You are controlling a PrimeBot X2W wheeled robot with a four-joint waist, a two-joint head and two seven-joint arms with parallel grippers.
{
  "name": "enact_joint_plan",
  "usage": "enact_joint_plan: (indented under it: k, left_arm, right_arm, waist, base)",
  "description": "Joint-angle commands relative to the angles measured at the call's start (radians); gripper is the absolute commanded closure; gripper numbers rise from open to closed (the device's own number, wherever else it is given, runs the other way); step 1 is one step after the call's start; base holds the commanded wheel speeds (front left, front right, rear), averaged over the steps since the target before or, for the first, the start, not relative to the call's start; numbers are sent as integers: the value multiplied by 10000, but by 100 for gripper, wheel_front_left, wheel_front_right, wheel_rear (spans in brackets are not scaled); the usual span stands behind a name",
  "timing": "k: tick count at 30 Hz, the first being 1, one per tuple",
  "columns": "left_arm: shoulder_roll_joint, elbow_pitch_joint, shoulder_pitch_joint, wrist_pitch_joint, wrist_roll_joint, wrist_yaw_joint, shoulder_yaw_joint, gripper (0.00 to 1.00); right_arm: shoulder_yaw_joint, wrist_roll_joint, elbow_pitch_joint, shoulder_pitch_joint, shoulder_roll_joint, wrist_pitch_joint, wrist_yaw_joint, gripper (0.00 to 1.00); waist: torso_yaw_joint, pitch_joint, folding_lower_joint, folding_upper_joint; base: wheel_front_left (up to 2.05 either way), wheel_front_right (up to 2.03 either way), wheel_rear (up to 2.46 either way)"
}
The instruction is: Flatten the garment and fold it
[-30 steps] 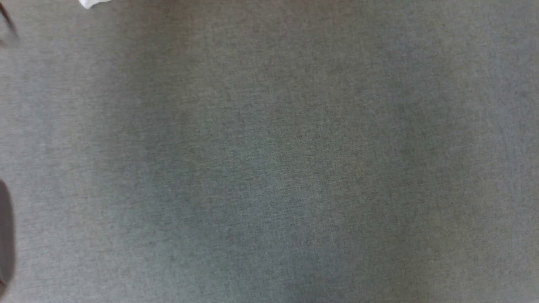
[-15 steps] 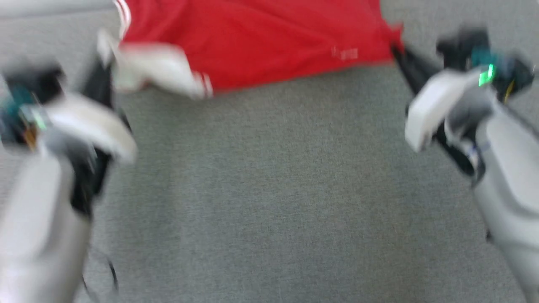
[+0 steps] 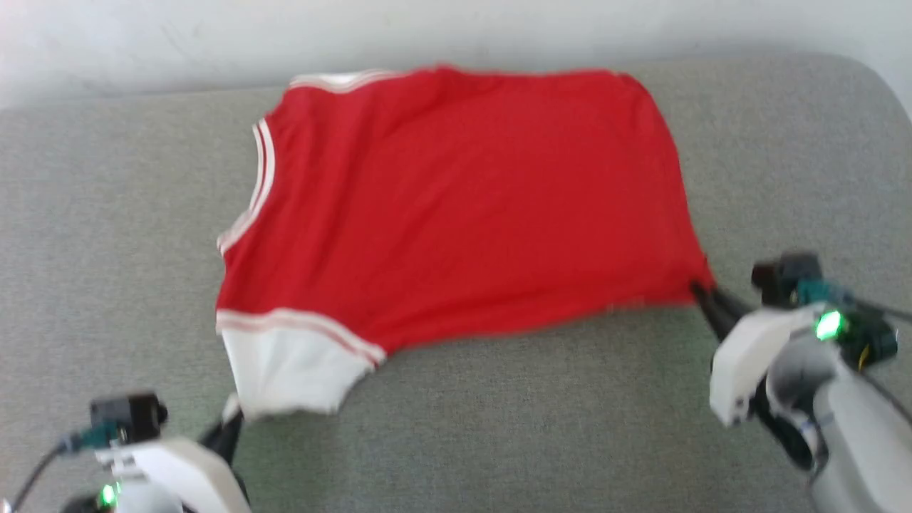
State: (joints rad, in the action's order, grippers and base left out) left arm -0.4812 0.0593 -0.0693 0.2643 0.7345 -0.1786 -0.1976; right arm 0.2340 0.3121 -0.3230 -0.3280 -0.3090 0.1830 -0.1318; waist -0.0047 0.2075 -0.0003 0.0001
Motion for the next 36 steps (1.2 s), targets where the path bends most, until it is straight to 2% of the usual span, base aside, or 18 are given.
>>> enact_joint_plan:
  k: [1,8,14,20,26,31,36]
  left_arm:
    - [-14,130,-326,62,84,-108,37,100]
    - [28,681,-2159,338,362,-738,130,100]
    - [170,964,-2702,-293,79,-834,92,100]
    - [578,696,-1805,-2533,-1494,-956,-164,100]
    - [835,56,-500,-4272,-2736,-1214,-291,100]
    - [598,-424,836,-4682,-3252,-959,-365,100]
    - [279,-974,2484,-4588,-3639,-555,-549,100]
  right_arm:
    - [-67,-57,108,352,57,132,11,100]
    - [-553,-187,990,2199,162,1292,11,100]
    - [-1072,-360,1952,3408,447,1622,11,100]
    - [-1582,-837,2434,3911,1116,368,11,100]
    - [-1670,-1321,2535,3642,1526,-812,11,100]
    - [-1431,-1553,2514,2998,1462,-1031,11,100]
    - [-1199,-1594,2275,2050,1194,-954,11,100]
  waist:
    - [157,-269,3,-1]
    - [163,-575,3,-1]
    - [182,-651,3,-1]
    - [175,-596,3,-1]
    - [80,-434,3,-1]
    - [-28,-105,3,-1]
    - [-97,310,3,-1]
  base:
    - [0,0,0]
    - [0,0,0]
    - [0,0,0]
    - [0,0,0]
    - [0,0,0]
    - [0,0,0]
    - [0,0,0]
